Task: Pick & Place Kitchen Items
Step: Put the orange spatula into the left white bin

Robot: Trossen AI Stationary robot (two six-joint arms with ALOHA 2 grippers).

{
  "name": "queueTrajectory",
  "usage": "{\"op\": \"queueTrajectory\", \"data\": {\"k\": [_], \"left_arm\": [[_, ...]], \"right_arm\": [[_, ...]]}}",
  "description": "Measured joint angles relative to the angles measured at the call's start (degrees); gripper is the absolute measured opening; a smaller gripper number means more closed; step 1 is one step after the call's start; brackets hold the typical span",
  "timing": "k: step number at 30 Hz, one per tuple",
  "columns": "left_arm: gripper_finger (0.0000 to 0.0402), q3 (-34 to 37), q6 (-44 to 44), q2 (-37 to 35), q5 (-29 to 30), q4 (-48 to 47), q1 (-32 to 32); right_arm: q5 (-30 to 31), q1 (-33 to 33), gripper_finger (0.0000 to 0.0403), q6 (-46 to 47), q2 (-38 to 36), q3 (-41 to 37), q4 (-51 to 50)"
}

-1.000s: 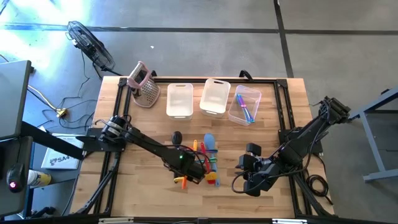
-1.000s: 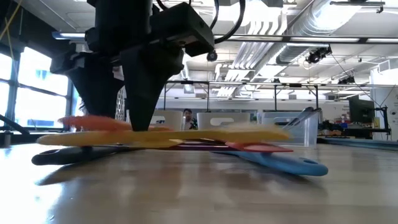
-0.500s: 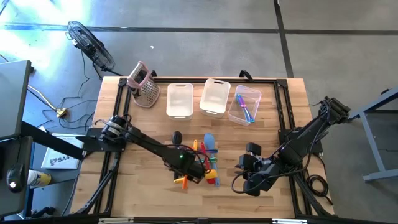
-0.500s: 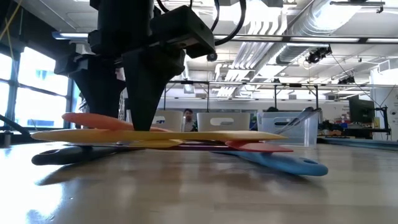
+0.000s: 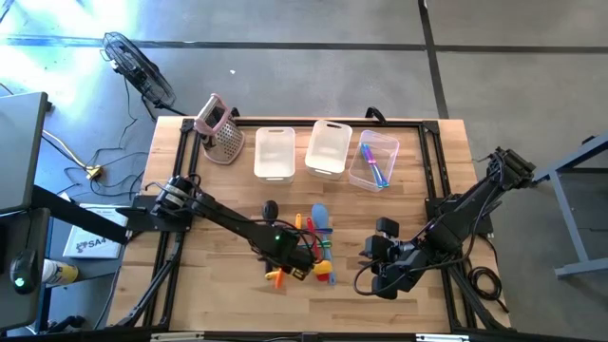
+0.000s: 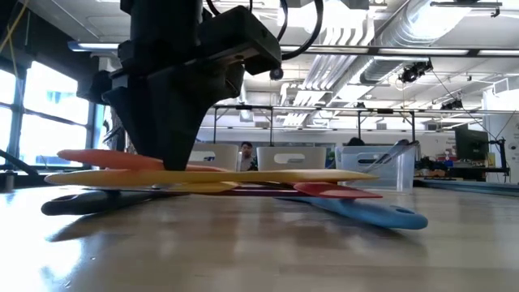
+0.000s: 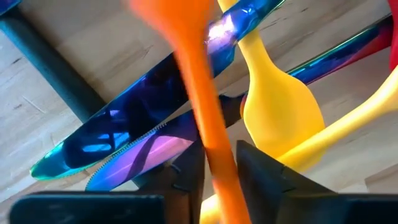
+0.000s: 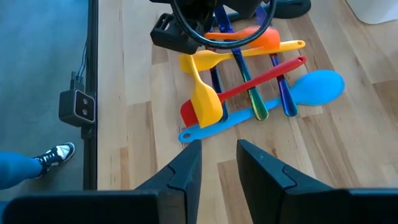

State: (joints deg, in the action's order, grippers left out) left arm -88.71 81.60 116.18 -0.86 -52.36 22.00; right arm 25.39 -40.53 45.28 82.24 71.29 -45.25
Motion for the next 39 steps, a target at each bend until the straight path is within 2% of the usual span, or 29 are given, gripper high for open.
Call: {"op": "queueTrajectory", "data": {"k": [7, 14, 31, 39], "left_arm": [[0.0037, -0.02, -0.9, 0.0, -0.04, 0.39, 0.0], [0.0047, -0.02, -0.82, 0.0, -0.1, 0.42, 0.0], [0.003, -0.51, -0.79, -0.24, -1.11, 0.17, 0.0], [0.0022, -3.65, -2.14, -0.24, 1.4, -0.96, 0.02]], "right_arm": [[0.0, 0.02, 0.0094, -0.16, 0.0, 0.0, -0.02], [0.0, 0.02, 0.0094, -0.38, 0.0, 0.0, -0.02], [-0.01, 0.0, 0.0094, -0.55, 0.0, 0.0, -0.04], [-0.02, 0.0, 0.0094, -0.57, 0.0, 0.0, -0.09]]}}
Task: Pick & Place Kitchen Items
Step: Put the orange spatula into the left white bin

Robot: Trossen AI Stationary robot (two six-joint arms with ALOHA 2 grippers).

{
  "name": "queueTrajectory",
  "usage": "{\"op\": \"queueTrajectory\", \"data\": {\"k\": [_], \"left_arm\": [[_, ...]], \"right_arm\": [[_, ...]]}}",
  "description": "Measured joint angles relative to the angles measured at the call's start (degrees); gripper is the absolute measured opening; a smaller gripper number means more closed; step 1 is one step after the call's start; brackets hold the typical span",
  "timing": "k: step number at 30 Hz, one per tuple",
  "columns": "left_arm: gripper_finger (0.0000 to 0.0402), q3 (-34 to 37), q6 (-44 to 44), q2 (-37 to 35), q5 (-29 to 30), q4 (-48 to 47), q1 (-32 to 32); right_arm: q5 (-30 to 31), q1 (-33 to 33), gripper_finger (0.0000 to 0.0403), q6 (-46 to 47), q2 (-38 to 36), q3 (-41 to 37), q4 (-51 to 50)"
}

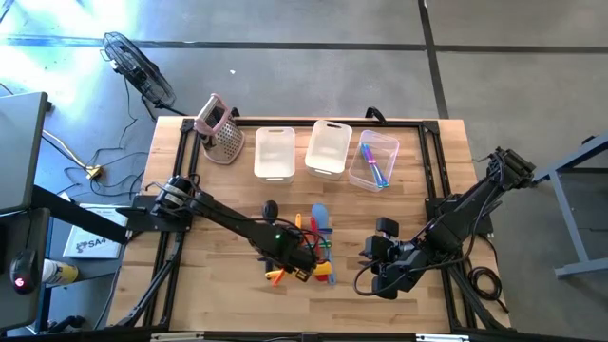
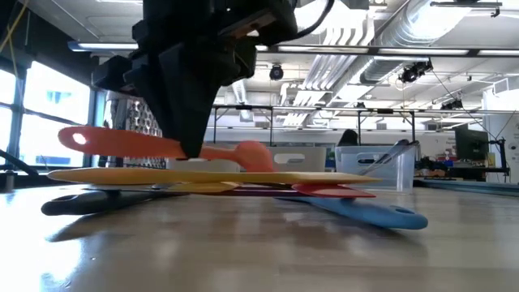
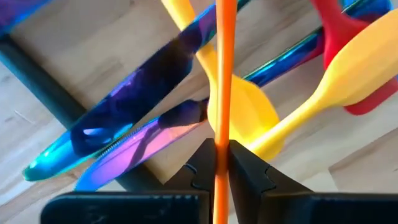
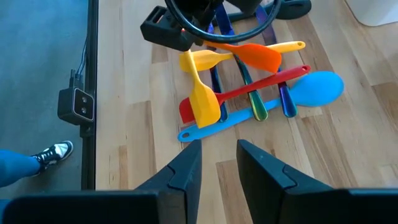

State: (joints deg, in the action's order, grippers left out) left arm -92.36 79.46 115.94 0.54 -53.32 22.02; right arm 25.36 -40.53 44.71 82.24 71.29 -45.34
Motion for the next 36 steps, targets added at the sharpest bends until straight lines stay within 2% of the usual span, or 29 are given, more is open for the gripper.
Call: {"op": "queueTrajectory", "data": {"k": [6, 13, 24, 28, 36], "left_arm": [[0.0013, -3.8, -1.21, -0.04, 1.96, -4.82, 0.0], [0.0012, -10.22, -1.47, -0.04, 6.35, -15.24, 0.0], [0.0012, -25.42, -8.15, -0.04, 10.74, -37.11, -4.12], [0.0012, -27.59, -15.77, -1.83, 11.09, -36.71, -7.76], [0.0012, -28.07, -28.12, -7.38, 14.23, -36.7, -17.48]], "right_arm": [[-0.03, 0.01, 0.0094, 0.0, 0.0, 0.0, -0.33], [-0.39, 0.0, 0.0094, 0.02, 0.0, 0.0, -0.39], [-0.14, -0.02, 0.0094, -3.27, 0.0, 0.01, 6.13], [0.3, 0.02, 0.0094, -6.02, -0.12, 0.02, 8.76], [5.82, 0.02, 0.0094, -1.81, -5.43, 0.02, 0.44]]}}
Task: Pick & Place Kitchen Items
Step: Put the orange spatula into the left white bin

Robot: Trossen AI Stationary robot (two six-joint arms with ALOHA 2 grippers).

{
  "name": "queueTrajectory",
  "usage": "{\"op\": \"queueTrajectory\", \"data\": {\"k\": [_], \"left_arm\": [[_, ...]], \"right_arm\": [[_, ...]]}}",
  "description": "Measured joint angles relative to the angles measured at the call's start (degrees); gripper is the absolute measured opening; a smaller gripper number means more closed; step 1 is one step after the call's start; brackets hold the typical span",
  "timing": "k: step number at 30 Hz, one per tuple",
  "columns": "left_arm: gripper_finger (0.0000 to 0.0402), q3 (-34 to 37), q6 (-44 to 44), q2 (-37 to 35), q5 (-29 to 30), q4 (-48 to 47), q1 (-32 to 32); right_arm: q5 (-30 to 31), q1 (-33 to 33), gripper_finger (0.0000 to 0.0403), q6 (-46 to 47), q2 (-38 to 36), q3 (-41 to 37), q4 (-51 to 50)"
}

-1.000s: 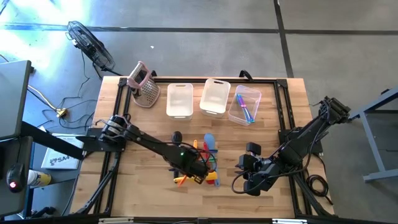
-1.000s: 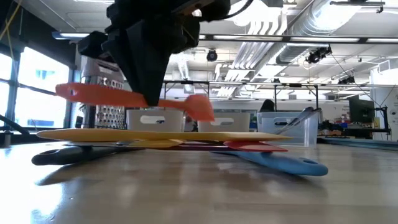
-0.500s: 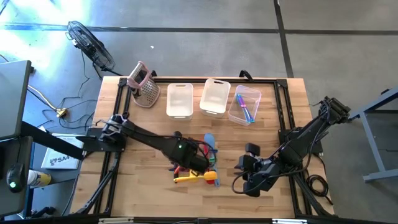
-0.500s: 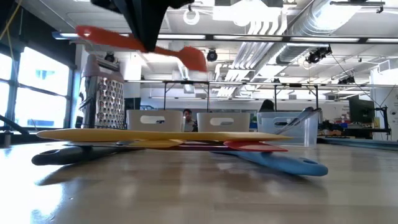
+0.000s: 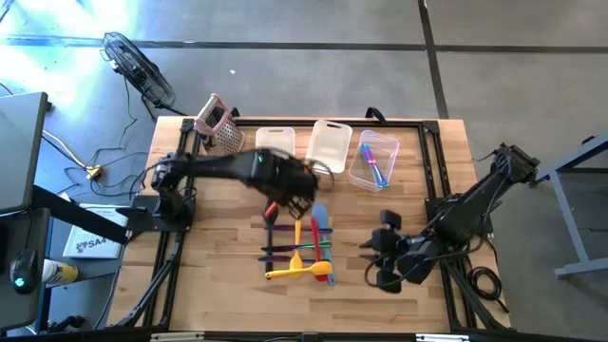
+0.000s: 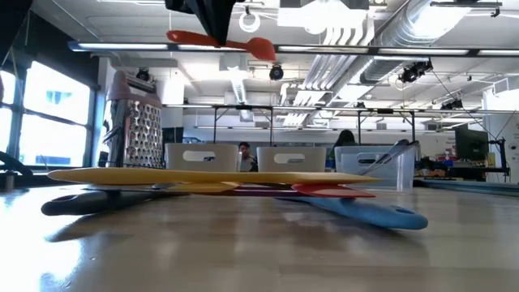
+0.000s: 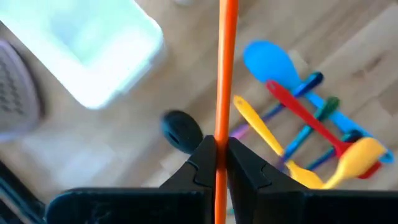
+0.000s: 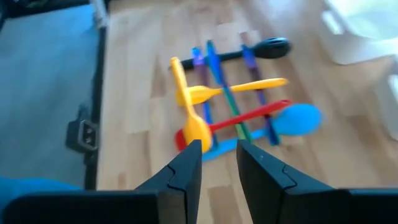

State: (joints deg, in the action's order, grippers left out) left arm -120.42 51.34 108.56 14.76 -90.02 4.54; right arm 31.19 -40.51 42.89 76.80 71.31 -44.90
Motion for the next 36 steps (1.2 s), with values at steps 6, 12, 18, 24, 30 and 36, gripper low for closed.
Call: {"op": "queueTrajectory", "data": {"k": [6, 12, 18, 24, 30, 36], "left_arm": [[0.0012, 0.05, -12.37, -2.9, 0.72, 0.0, -8.7], [0.0012, 0.05, -24.6, -5.11, 1.05, -0.02, -17.47], [0.0012, 0.07, -31.59, -6.26, 1.21, -0.02, -24.9], [0.0012, 0.07, -27.1, -6.26, 1.33, -0.02, -29.26], [0.0012, 0.09, -22.65, -5.95, -4.15, 0.0, -29.27], [0.0012, 3.78, -19.79, -5.91, -6.7, 0.16, -28.03]], "right_arm": [[4.63, 0.0, 0.0094, 2.93, -5.73, 0.0, -3.96], [8.57, 0.0, 0.0094, 2.97, -9.55, 0.0, -6.56], [13.02, 0.0, 0.0094, 6.25, -11.68, 0.0, -12.32], [16.59, 0.0, 0.0094, 10.19, -12.42, 0.0, -16.84], [16.86, 0.0, 0.0094, 12.94, -12.42, 0.0, -20.12], [18.25, 0.0, 0.0094, 12.86, -12.42, 0.0, -21.1]]}}
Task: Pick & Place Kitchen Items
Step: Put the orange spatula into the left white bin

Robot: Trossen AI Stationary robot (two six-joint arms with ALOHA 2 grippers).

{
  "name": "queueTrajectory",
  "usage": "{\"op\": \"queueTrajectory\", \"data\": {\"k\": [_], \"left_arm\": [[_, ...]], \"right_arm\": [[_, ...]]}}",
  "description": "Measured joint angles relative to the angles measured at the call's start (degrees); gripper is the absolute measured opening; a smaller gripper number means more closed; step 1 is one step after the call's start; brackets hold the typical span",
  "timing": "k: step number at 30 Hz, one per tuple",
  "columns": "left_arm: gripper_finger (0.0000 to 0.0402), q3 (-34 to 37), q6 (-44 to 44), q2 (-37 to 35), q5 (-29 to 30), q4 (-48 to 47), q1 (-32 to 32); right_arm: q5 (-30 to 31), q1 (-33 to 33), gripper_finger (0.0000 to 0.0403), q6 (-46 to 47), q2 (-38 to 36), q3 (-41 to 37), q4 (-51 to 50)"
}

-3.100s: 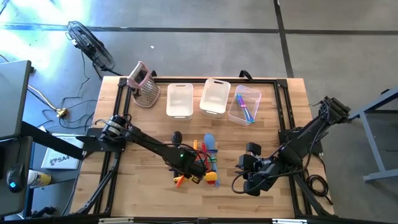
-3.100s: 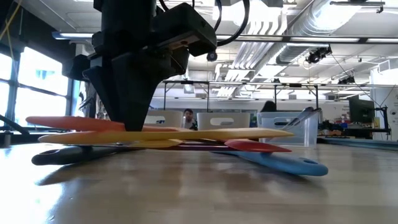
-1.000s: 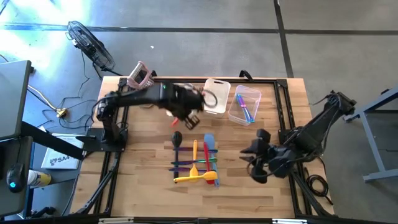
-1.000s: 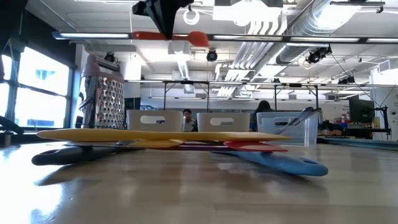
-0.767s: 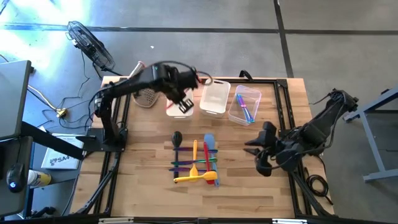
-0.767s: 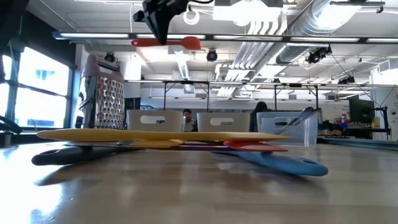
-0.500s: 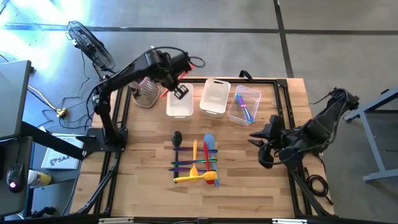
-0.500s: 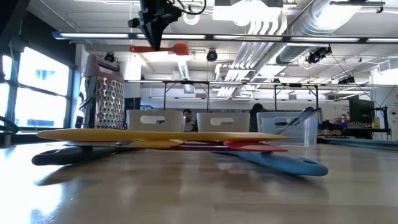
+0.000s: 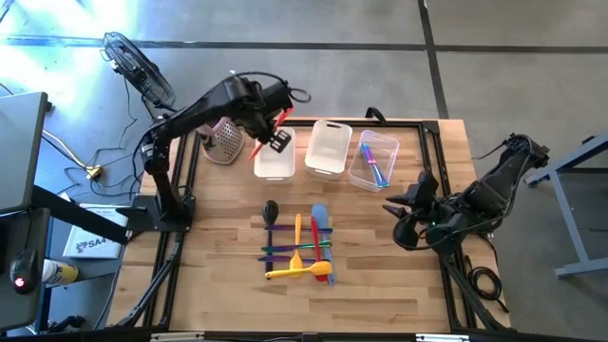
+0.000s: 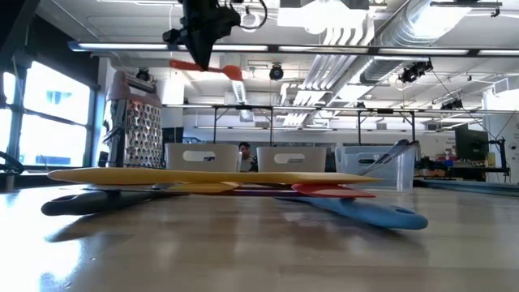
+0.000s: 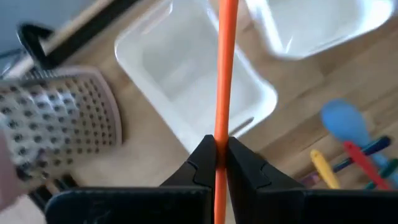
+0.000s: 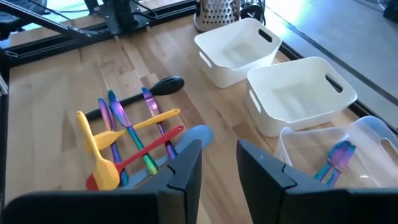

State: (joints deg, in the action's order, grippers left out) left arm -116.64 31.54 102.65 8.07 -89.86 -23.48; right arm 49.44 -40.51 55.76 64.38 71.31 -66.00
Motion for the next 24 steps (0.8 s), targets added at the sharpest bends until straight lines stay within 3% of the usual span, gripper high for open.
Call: {"op": "queueTrajectory", "data": {"k": [7, 12, 18, 24], "left_arm": [[0.0012, 14.09, 0.79, 0.26, -7.06, 0.34, -1.34], [0.0012, 20.94, 0.8, 0.43, -13.93, 5.87, -2.06], [0.0012, 22.8, 2.03, 0.5, -18.33, 12.7, -3.24], [0.0012, 22.8, 2.65, 2.28, -18.77, 13.06, -6.07]], "right_arm": [[0.38, 0.0, 0.0094, -0.93, 0.0, 0.0, -0.15], [0.18, 0.0, 0.0094, -1.59, 0.0, 0.0, -0.11], [-0.35, 0.0, 0.0094, -1.53, 0.0, 0.0, -0.01], [-1.65, 0.0, 0.0094, -0.21, 0.02, 0.0, 0.22]]}}
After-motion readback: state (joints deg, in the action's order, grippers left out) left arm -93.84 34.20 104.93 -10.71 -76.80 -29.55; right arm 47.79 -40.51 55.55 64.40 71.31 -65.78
